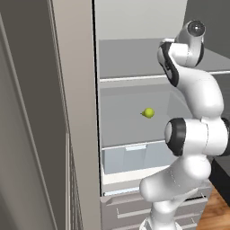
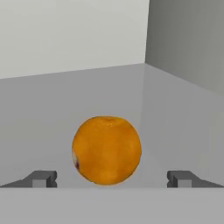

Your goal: Retrieve the orange and pear from the fridge and place them into the bowl on the dining table.

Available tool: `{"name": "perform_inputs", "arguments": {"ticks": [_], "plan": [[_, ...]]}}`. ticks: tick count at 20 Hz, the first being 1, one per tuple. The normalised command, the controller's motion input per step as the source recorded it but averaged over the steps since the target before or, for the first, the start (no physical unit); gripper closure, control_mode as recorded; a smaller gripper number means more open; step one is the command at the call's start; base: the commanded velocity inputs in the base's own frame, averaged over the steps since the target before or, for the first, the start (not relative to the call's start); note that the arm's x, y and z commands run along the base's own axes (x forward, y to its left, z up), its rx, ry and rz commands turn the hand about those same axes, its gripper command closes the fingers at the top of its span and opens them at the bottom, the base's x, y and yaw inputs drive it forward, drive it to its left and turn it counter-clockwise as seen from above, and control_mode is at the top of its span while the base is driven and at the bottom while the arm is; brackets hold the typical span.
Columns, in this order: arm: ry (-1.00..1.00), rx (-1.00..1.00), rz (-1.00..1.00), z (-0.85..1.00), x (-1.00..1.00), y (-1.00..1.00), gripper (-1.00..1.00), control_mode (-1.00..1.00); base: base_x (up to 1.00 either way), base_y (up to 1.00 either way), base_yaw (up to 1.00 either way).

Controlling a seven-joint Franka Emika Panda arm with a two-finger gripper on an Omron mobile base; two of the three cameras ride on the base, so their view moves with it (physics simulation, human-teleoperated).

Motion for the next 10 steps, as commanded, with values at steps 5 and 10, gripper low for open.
{"name": "perform_inputs", "arguments": {"ticks": [5,10], "plan": [[0.05,0.00,0.00,-0.06,0.42,-0.12,-1.00,-1.00,0.00,0.00,0.00],[0.05,0.00,0.00,-0.03,0.31,-0.12,-1.00,-1.00,0.00,0.00,0.00]]}}
